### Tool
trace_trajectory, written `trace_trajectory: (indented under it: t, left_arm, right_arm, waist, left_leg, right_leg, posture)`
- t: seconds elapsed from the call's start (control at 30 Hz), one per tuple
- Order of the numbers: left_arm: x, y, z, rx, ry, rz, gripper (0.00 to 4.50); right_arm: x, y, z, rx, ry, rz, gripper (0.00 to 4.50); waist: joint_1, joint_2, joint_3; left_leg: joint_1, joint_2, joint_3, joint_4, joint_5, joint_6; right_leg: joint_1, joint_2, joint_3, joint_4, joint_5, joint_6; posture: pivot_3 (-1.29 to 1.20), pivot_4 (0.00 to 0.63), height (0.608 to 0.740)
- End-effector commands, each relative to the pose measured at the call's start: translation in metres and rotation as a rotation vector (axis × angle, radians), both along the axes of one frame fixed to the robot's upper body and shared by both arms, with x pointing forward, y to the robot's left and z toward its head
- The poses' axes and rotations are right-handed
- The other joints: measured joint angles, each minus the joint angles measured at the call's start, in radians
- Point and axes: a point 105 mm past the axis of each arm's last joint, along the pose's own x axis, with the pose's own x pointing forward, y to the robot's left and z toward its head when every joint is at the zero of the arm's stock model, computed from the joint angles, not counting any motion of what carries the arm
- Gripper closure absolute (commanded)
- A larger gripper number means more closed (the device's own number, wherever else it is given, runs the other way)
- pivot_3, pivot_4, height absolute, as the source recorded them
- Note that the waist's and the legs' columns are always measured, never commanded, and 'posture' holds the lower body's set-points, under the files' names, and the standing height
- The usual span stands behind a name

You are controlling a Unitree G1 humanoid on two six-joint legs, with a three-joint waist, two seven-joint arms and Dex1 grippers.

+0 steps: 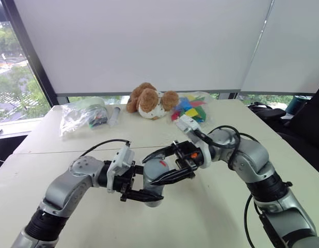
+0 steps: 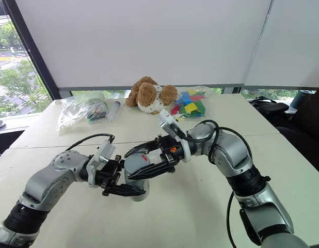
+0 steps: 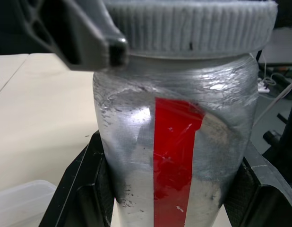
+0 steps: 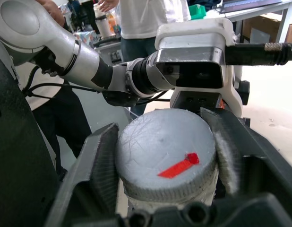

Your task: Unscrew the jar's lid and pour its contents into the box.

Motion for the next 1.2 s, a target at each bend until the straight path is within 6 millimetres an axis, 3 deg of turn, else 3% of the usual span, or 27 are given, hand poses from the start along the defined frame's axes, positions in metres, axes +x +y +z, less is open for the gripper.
trace_trajectory:
  t: [0.03,0.23,0.43,0.7,1.2]
  left_arm:
    - [-0.001,0.004,0.012,-0.051,-0.031,0.013,2.27]
    - [0.016,0.020,0.012,-0.112,-0.048,0.212,2.27]
    - [0.045,0.024,0.005,-0.137,-0.115,0.431,2.27]
    - [0.044,0.008,0.004,-0.165,-0.128,0.409,2.27]
    - [0.034,0.008,0.003,-0.147,-0.106,0.343,2.27]
  right_arm:
    - [0.000,-0.002,0.019,0.075,-0.083,-0.038,0.06]
    - [0.019,-0.020,0.036,0.159,-0.141,-0.234,0.06]
    - [0.020,-0.008,0.019,0.179,-0.111,-0.347,0.06]
    - [0.038,0.018,0.017,0.183,-0.165,-0.439,0.06]
    - [0.056,0.015,0.009,0.158,-0.202,-0.459,0.06]
  waist:
    - [0.000,0.000,0.000]
    - [0.000,0.000,0.000]
    - [0.002,0.000,0.000]
    - [0.000,0.000,0.000]
    - [0.000,0.000,0.000]
  left_leg:
    - [0.000,0.000,0.000,0.000,0.000,0.000]
    - [0.000,0.000,0.000,0.000,0.000,0.000]
    - [0.000,0.000,0.000,0.000,0.000,0.000]
    - [0.000,0.000,0.000,0.000,0.000,0.000]
    - [0.000,0.000,0.000,0.000,0.000,0.000]
  right_leg:
    - [0.000,0.000,0.000,0.000,0.000,0.000]
    - [0.000,0.000,0.000,0.000,0.000,0.000]
    - [0.000,-0.001,0.000,0.000,0.000,0.000]
    - [0.000,0.000,0.000,0.000,0.002,0.003]
    - [0.000,0.000,0.000,0.000,0.001,0.001]
  posture:
    - [0.00,0.150,0.740]
    - [0.00,0.150,0.740]
    - [0.00,0.150,0.740]
    - [0.00,0.150,0.740]
    - [0.00,0.150,0.740]
